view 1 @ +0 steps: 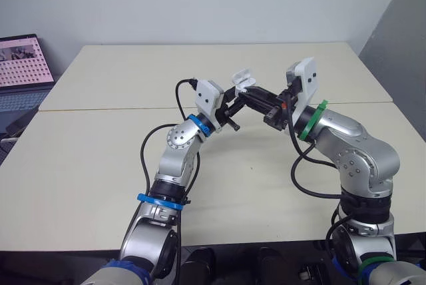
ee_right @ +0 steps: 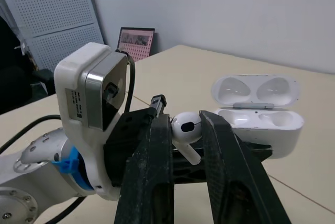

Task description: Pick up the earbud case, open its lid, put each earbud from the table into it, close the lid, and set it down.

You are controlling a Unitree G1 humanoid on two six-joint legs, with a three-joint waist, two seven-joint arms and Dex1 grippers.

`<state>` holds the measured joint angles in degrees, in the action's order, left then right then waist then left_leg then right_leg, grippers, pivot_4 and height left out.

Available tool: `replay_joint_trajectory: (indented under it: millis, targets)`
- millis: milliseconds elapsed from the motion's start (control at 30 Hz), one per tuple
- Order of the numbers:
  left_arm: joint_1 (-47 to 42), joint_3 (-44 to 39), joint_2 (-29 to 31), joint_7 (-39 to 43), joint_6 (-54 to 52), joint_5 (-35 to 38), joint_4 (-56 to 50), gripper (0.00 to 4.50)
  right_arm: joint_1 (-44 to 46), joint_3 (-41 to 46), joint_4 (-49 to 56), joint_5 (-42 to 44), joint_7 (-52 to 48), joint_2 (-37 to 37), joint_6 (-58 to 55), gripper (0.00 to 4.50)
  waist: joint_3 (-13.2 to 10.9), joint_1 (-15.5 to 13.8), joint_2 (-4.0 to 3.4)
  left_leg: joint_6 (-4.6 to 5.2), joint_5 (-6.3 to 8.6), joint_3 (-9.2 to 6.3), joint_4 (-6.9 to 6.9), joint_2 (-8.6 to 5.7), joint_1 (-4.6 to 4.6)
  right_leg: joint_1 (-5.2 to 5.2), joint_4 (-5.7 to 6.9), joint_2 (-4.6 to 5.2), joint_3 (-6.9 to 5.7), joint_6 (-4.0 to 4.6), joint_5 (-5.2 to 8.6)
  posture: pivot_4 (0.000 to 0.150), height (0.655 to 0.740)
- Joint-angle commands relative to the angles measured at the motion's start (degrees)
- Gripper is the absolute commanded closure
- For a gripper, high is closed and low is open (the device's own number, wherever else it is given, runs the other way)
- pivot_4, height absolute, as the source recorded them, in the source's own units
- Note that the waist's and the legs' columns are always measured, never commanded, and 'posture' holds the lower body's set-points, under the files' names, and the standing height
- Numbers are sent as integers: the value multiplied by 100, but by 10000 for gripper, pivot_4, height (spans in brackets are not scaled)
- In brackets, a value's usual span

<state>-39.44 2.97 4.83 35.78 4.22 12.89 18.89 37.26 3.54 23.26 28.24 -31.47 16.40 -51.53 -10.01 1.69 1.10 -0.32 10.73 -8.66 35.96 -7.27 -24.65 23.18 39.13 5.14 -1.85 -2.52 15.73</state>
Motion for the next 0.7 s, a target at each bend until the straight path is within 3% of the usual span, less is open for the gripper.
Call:
replay_joint_trajectory:
  millis: [33,400,700]
  targets:
    - [-154,-42,0,49,113,59,-96,37479,156,-65,-40,15,-73,88,354,41103,0,-1,0,0,0,0,0,0,0,0,0,0,0,0,0,1500,7400]
    - [-119,-38,-30,36,119,65,-163,37479,599,427,-587,493,633,-434,352,41103,0,-2,1,-3,-2,-1,1,0,0,0,0,1,1,1,-1,1500,7400]
    - [-181,-39,-99,14,116,105,-159,37479,626,356,-772,516,817,-397,441,41103,0,0,0,-3,-2,0,2,-2,0,-1,0,1,3,1,-1,1500,7400]
